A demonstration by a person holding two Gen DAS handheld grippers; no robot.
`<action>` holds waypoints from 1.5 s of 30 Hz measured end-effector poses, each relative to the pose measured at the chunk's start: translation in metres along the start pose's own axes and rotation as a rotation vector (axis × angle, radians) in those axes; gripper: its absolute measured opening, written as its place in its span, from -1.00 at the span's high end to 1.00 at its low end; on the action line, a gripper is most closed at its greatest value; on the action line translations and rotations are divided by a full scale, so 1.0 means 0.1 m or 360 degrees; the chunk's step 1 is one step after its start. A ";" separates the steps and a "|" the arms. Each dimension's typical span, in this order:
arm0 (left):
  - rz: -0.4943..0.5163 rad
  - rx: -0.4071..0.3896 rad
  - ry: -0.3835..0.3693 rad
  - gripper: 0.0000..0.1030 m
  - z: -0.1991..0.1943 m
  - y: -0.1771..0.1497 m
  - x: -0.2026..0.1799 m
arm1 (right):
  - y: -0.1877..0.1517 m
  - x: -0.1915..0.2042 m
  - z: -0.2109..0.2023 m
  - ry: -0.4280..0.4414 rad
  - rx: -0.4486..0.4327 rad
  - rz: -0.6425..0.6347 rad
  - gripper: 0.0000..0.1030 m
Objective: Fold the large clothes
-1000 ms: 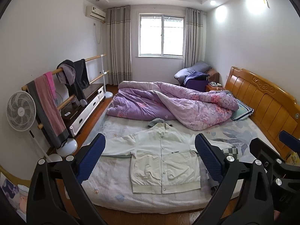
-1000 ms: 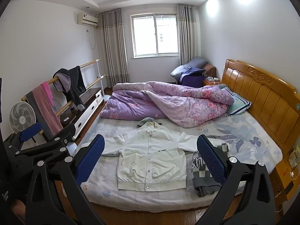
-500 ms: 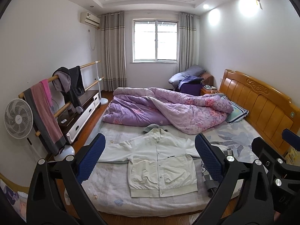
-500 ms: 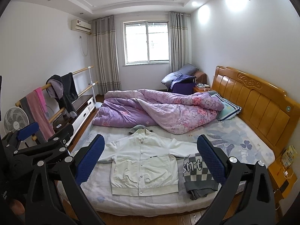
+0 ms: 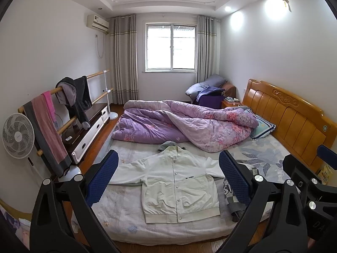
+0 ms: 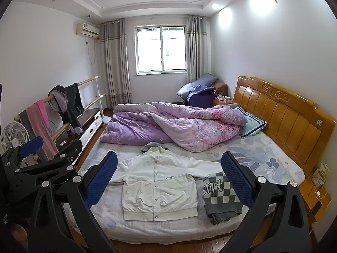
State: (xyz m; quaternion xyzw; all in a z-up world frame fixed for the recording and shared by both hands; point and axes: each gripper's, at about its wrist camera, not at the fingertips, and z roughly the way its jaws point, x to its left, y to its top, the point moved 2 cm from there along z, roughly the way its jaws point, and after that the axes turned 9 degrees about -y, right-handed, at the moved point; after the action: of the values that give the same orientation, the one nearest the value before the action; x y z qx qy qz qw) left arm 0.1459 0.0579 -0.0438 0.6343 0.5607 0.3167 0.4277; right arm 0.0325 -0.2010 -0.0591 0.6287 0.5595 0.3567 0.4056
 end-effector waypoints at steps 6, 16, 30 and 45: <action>0.0001 -0.0002 -0.0004 -0.88 0.00 0.00 -0.01 | 0.00 0.00 0.00 -0.0003 0.0004 -0.0002 -0.85; 0.0003 -0.0002 0.0000 -0.88 0.00 0.01 -0.01 | -0.03 0.01 -0.01 -0.0014 0.0003 -0.0005 -0.85; 0.0008 -0.0008 -0.0002 -0.88 0.03 -0.01 -0.06 | -0.03 0.00 0.01 -0.0016 0.0002 -0.0008 -0.85; -0.0014 0.0008 -0.0020 -0.88 0.07 0.02 -0.05 | -0.01 -0.02 0.05 -0.0016 0.0000 -0.0010 -0.85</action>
State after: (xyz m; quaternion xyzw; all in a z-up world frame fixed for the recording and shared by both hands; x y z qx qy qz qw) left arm 0.1522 0.0515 -0.0444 0.6348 0.5616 0.3094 0.4312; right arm 0.0358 -0.2036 -0.0621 0.6287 0.5595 0.3521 0.4096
